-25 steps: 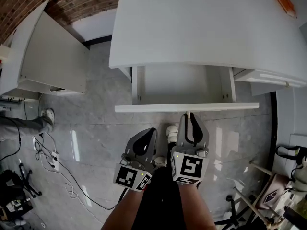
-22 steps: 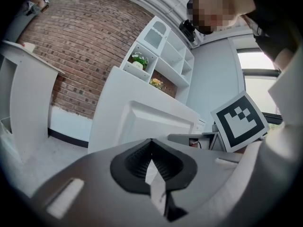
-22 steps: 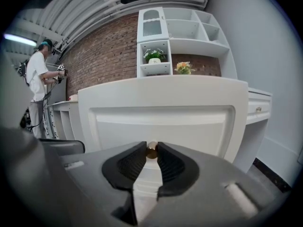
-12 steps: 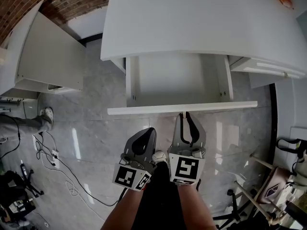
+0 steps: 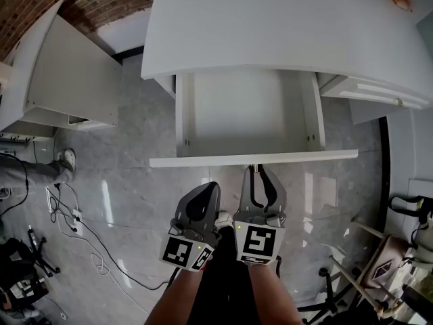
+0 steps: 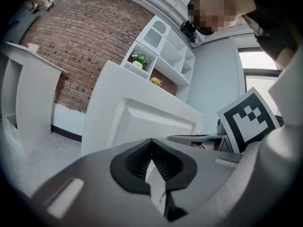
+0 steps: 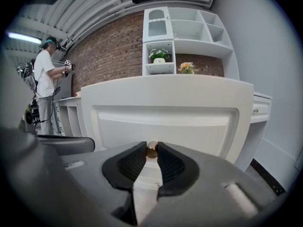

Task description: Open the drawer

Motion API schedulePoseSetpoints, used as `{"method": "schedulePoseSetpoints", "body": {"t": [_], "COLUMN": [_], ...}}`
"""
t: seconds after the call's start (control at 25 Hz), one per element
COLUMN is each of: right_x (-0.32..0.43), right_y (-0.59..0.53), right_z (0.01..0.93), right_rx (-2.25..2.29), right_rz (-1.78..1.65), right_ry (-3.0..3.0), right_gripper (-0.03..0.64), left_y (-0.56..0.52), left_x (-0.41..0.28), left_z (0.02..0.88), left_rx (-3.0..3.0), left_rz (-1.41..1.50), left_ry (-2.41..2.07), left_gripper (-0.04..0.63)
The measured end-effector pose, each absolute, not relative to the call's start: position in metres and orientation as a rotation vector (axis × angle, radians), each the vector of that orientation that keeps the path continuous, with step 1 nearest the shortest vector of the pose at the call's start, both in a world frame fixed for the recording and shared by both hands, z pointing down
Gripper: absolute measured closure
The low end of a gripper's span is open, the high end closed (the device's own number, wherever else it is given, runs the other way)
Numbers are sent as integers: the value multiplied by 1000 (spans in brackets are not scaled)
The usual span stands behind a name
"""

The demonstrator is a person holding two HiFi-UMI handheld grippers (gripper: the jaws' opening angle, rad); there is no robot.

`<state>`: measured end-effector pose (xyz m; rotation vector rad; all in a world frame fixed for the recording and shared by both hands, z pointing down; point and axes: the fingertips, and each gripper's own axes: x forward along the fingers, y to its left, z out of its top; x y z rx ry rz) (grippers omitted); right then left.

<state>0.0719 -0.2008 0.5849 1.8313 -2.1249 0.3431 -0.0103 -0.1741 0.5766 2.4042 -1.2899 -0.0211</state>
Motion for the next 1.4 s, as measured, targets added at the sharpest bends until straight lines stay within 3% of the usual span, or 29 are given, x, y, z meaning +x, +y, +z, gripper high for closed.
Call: {"method": "schedulePoseSetpoints", "body": {"t": [1.4], "right_x": [64], "right_y": [-118], "right_z": [588], "right_rx": [1834], "right_rz": [330], "right_ry": [-2119], "right_gripper": [546], "left_y": [-95], "left_x": [-33], "left_z": [559], "left_rx": [2407], "left_rz": [-63], "left_ry": [-1352], "left_gripper": [594]}}
